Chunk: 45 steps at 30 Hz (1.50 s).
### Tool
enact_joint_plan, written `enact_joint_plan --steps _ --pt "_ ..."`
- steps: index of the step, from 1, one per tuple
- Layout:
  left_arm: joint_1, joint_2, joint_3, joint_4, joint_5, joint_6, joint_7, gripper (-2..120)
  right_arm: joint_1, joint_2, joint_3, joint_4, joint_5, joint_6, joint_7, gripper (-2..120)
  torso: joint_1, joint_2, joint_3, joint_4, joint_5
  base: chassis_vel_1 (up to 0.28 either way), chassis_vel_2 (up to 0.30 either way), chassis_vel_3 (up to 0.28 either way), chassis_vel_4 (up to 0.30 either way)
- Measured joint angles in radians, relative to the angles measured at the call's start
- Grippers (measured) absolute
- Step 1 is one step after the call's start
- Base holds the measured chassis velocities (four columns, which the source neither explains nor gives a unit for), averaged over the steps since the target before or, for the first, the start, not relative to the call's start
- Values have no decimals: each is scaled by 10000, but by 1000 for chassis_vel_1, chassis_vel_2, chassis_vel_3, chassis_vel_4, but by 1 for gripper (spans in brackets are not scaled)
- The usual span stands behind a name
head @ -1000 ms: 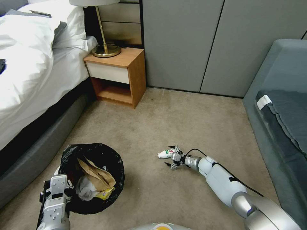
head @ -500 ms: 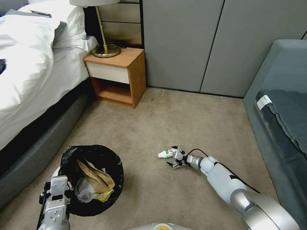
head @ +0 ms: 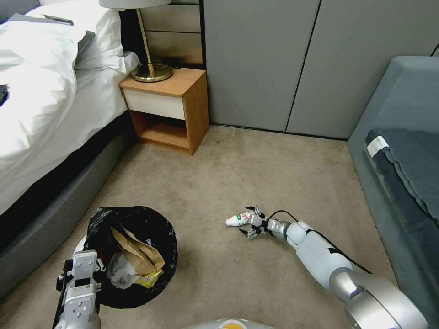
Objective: Pick up the trash bin, then pick up the garbage from the floor and place it into the trash bin.
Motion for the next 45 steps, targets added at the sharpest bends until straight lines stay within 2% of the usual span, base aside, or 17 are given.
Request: enact_joint_plan --steps 5,15,17,18,20,21,23,24,26,38,45 --pt "-42 0 3 71 0 -6 0 1 69 82 -10 -131 -208 -15 0 100 0 0 0 0 0 0 0 0 0" --pt "-157 0 -17 196 -24 -3 13 1 270 235 -39 -469 -423 -134 -59 89 0 0 0 0 0 0 0 0 0" --pt "-190 0 -30 230 -51 0 19 1 325 277 -41 -576 -479 -168 -131 76 0 0 0 0 -1 0 0 0 0" --pt "-190 0 -30 230 -51 0 19 1 325 277 -41 -576 -479 -168 -131 76 0 0 0 0 -1 0 0 0 0" --pt "-206 0 -45 249 -69 7 26 1 370 297 -43 -662 -494 -194 -195 65 0 -1 0 0 -1 0 0 0 0" --pt "-206 0 -45 249 -69 7 26 1 370 297 -43 -662 -494 -194 -195 65 0 -1 0 0 -1 0 0 0 0" --pt "-217 0 -58 269 -74 9 31 1 383 308 -44 -729 -495 -218 -263 53 0 0 0 0 0 0 0 0 0" --pt "-217 0 -58 269 -74 9 31 1 383 308 -44 -729 -495 -218 -263 53 0 0 0 0 0 0 0 0 0" --pt "-226 0 -69 294 -79 10 37 1 391 309 -41 -775 -495 -227 -316 44 -1 0 0 0 0 0 0 0 0" --pt "-287 0 -32 372 -81 9 46 1 220 244 8 -665 -470 -204 -401 20 -1 1 -1 -1 -2 0 0 0 0" --pt "-307 0 -31 391 -71 12 54 1 -86 144 -48 -95 -151 -89 85 16 0 0 2 -1 5 0 0 0 0"
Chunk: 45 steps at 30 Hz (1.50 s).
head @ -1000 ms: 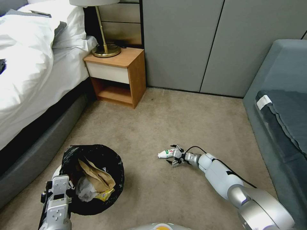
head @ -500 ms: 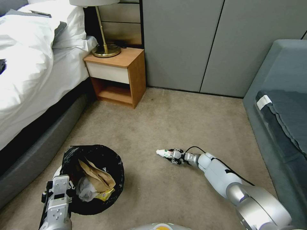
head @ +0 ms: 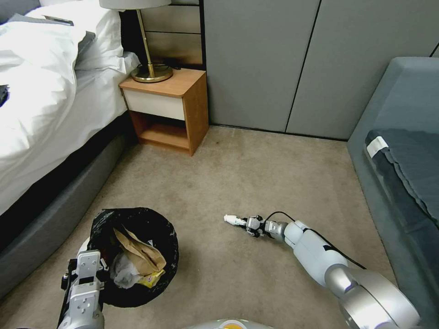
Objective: Pick up the trash bin, then pick up the garbage from the floor and place it into the trash bin.
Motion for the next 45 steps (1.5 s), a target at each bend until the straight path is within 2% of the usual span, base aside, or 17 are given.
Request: enact_joint_plan --steps 7,8,9,10,12,13,15,16,18,20,22,26,29,30,32,35,45 --pt "0 0 -72 16 59 131 3 1 -639 -270 -81 1945 1413 157 666 15 0 0 -1 1 -5 0 0 0 0" --pt "2 0 -87 12 56 149 9 1 -767 -333 -83 2380 1739 160 701 15 0 0 0 1 -7 0 0 0 0" --pt "1 0 -155 -1 -9 158 32 1 -1118 -430 -85 3482 2381 41 776 15 0 0 0 0 -7 0 0 0 0" --pt "1 0 -155 -1 -9 158 32 1 -1118 -430 -85 3482 2381 41 776 15 0 0 0 0 -7 0 0 0 0" --pt "-64 0 -180 -41 -128 202 38 1 -1636 -534 -98 5040 3381 -210 869 14 0 0 -1 3 -7 0 0 0 0" --pt "-64 0 -180 -41 -128 202 38 1 -1636 -534 -98 5040 3381 -210 869 14 0 0 -1 3 -7 0 0 0 0" --pt "-148 0 -149 -46 -226 244 49 1 -2212 -563 -106 6744 4240 -254 894 14 0 0 -1 0 -4 0 0 0 0" --pt "-148 0 -149 -46 -226 244 49 1 -2212 -563 -106 6744 4240 -254 894 14 0 0 -1 0 -4 0 0 0 0" --pt "-193 0 -146 -32 -308 265 51 1 -2589 -637 -262 8088 5083 -381 671 14 0 0 -2 -1 -8 0 0 0 0" --pt "-206 0 -149 -26 -336 274 51 1 -2667 -657 -332 8385 5308 -408 559 14 0 0 -2 0 -6 0 0 0 0" --pt "-291 0 -196 4 -500 350 52 1 -3071 -875 -913 9904 6852 -661 -177 14 -1 0 -2 1 -8 0 0 0 0" --pt "-347 0 -214 19 -604 404 52 1 -3276 -1054 -1485 10741 7672 -909 -334 14 0 1 -2 -1 -7 0 0 0 0" --pt "-408 0 -220 30 -705 461 52 1 -3457 -1276 -2584 11750 8138 -1187 41 13 -1 0 -2 1 -7 0 0 0 0" --pt "-408 0 -220 30 -705 461 52 1 -3457 -1276 -2584 11750 8138 -1187 41 13 -1 0 -2 1 -7 0 0 0 0" --pt "-444 0 -223 34 -773 528 52 1 -3508 -1353 -3502 12065 8147 -1243 382 13 -1 0 -2 0 -7 0 0 0 0" --pt "-443 0 -209 34 -792 558 50 1 -3498 -1291 -3984 11890 7941 -1232 463 13 -1 0 -3 1 -6 0 0 0 0" --pt "-405 0 -113 -73 -797 664 45 1 -3384 -862 -4455 10434 7228 -1075 569 13 0 0 -2 1 -5 0 0 0 0"
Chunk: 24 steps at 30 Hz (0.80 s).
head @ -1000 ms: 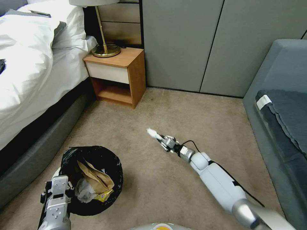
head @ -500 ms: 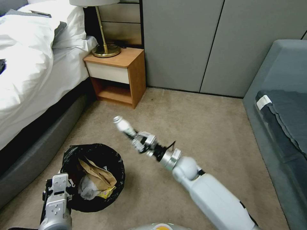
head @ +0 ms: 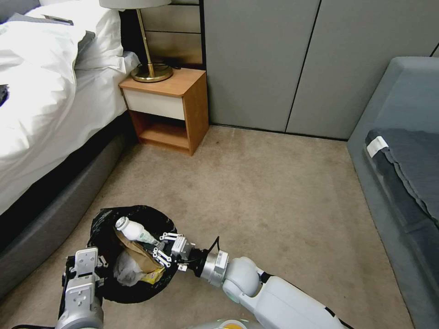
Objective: Pick up the trash bin, then pick up the garbage from the floor and place it into the trash bin.
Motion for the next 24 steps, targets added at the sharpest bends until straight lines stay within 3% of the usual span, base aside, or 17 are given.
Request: enact_joint_plan --steps 5,11,15,18,24 --pt "2 0 29 -35 25 3 -3 1 -4 10 67 -172 -97 -228 11 13 0 0 0 -1 0 0 0 0 0" --pt "3 0 58 -105 43 15 -4 1 -15 6 93 -154 -212 -346 12 37 0 -1 0 -1 0 0 0 0 0" --pt "3 0 63 -123 44 16 -4 1 2 12 61 -142 -242 -365 28 45 0 0 0 -1 0 0 0 0 0" --pt "26 0 77 -144 49 18 -4 1 39 23 -12 -107 -281 -394 83 62 -1 0 0 0 0 0 0 0 0" --pt "80 0 87 -204 57 18 -5 1 37 23 -28 -33 -347 -406 131 82 0 0 0 -1 0 0 0 0 0"
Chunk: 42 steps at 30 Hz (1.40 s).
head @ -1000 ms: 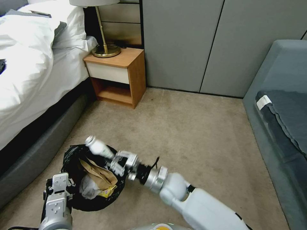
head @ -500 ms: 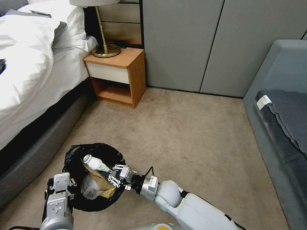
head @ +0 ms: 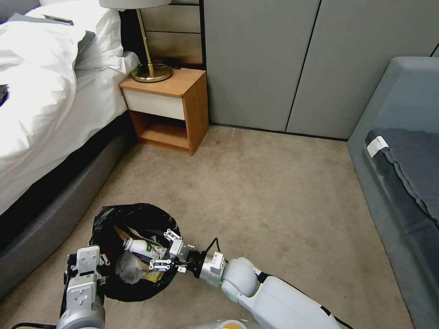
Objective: Pick up the trash bin, then pick up the garbage from the floor and place it into the trash bin.
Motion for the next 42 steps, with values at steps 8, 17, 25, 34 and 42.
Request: enact_joint_plan --steps 8,17,25,34,42 --pt "78 0 47 -34 74 15 -1 1 -37 -24 58 113 -119 12 21 100 0 0 0 0 0 0 0 0 0" --pt "103 0 78 10 178 -1 1 1 270 116 620 741 -168 176 281 100 0 0 0 0 0 0 0 0 0" --pt "100 0 -18 130 180 -56 45 1 309 196 1572 2688 279 -75 1124 100 0 0 0 1 1 0 0 0 0" --pt "88 0 -114 173 94 -176 84 1 -1239 -152 3287 4742 12 -401 2380 100 0 0 0 2 0 0 0 0 0" --pt "83 0 -185 126 -249 -110 8 1 -3467 -124 5052 4603 -854 -459 3630 100 0 0 -1 4 0 0 0 0 0"
